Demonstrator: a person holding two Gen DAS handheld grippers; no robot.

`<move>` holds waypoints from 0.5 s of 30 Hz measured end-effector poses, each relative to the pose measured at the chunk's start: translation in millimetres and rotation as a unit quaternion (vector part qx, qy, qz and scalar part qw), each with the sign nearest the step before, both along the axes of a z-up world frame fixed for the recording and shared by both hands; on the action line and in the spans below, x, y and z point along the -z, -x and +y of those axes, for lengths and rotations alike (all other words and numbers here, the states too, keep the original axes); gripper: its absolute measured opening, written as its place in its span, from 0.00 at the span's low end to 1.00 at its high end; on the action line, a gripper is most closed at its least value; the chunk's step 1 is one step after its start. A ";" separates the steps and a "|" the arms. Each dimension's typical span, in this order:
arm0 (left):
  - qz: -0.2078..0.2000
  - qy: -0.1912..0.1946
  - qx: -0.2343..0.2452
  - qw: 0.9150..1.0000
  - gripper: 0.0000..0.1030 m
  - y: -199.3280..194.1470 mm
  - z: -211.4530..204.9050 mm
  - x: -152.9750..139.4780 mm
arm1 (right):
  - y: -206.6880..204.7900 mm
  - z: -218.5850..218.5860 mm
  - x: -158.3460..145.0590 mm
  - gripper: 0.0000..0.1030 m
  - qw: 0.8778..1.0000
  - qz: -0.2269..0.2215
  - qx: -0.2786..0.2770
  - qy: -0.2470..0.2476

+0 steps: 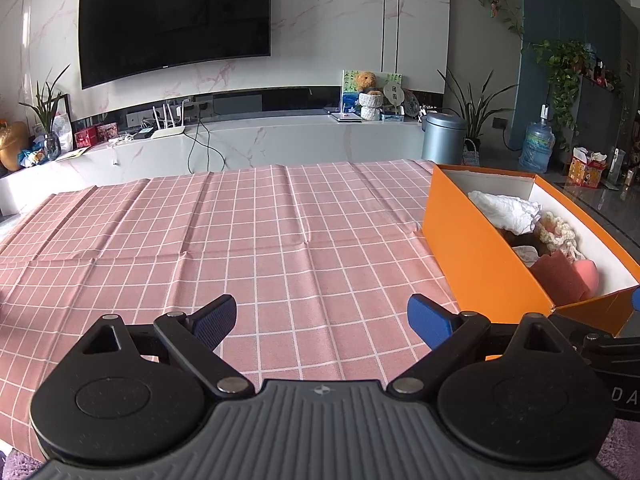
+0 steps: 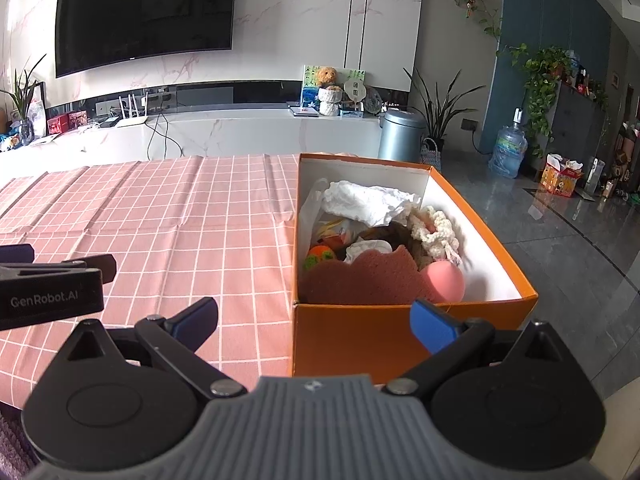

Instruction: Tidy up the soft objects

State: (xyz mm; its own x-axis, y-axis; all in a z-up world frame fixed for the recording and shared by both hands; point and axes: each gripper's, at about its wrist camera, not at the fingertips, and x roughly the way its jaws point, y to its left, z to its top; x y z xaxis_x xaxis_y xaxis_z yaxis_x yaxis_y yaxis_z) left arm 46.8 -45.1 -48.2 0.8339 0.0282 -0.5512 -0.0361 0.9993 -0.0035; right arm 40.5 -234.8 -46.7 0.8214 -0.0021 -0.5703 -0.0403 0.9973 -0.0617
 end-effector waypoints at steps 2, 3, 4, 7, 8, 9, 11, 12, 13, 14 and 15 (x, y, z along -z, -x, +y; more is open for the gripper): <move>-0.001 0.000 0.000 1.000 1.00 0.0 0.1 -0.1 | -0.5 0.0 0.7 0.97 1.000 0.001 0.000 -0.001; 0.000 0.000 0.000 1.000 1.00 -0.1 0.1 -0.2 | -0.6 -0.2 1.0 0.97 1.000 0.002 0.000 -0.001; 0.000 0.000 0.000 1.000 1.00 0.1 0.1 -0.3 | -1.3 -0.7 1.0 0.97 1.000 0.002 0.000 -0.002; 0.000 0.000 0.000 1.000 1.00 -0.1 0.1 -0.3 | -2.1 -1.4 2.0 0.97 1.000 0.004 0.000 -0.003; 0.000 0.000 0.000 1.000 1.00 -0.1 0.0 -0.3 | -2.2 -1.3 2.5 0.97 1.000 0.005 0.000 -0.004; 0.001 -0.001 0.000 1.000 1.00 -0.1 0.1 -0.4 | -2.4 -1.3 2.9 0.97 1.000 0.006 0.000 -0.004; 0.001 -0.001 -0.001 1.000 1.00 -0.1 1.2 0.0 | -2.9 -1.8 3.8 0.97 1.000 0.008 0.000 -0.005; 0.001 -0.001 -0.001 1.000 1.00 0.1 1.4 -0.1 | -2.8 -2.0 3.8 0.97 1.000 0.009 0.000 -0.006; 0.001 -0.001 -0.001 1.000 1.00 -0.2 1.3 -0.1 | -2.9 -2.3 4.1 0.97 1.000 0.009 0.000 -0.006; 0.001 -0.001 -0.001 1.000 1.00 -0.3 1.4 -0.1 | -3.0 -2.3 3.9 0.97 1.000 0.010 0.001 -0.006; 0.001 -0.001 0.000 1.000 1.00 -0.3 1.4 -0.1 | -3.0 -2.4 3.9 0.97 1.000 0.009 0.001 -0.006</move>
State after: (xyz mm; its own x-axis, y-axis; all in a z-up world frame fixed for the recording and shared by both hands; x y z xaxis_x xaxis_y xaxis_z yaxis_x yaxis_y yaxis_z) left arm 47.1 -43.8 -48.1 0.8329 0.0298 -0.5527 -0.0366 0.9993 -0.0013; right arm 43.6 -237.2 -50.6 0.8104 0.0039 -0.5858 -0.0404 0.9980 -0.0493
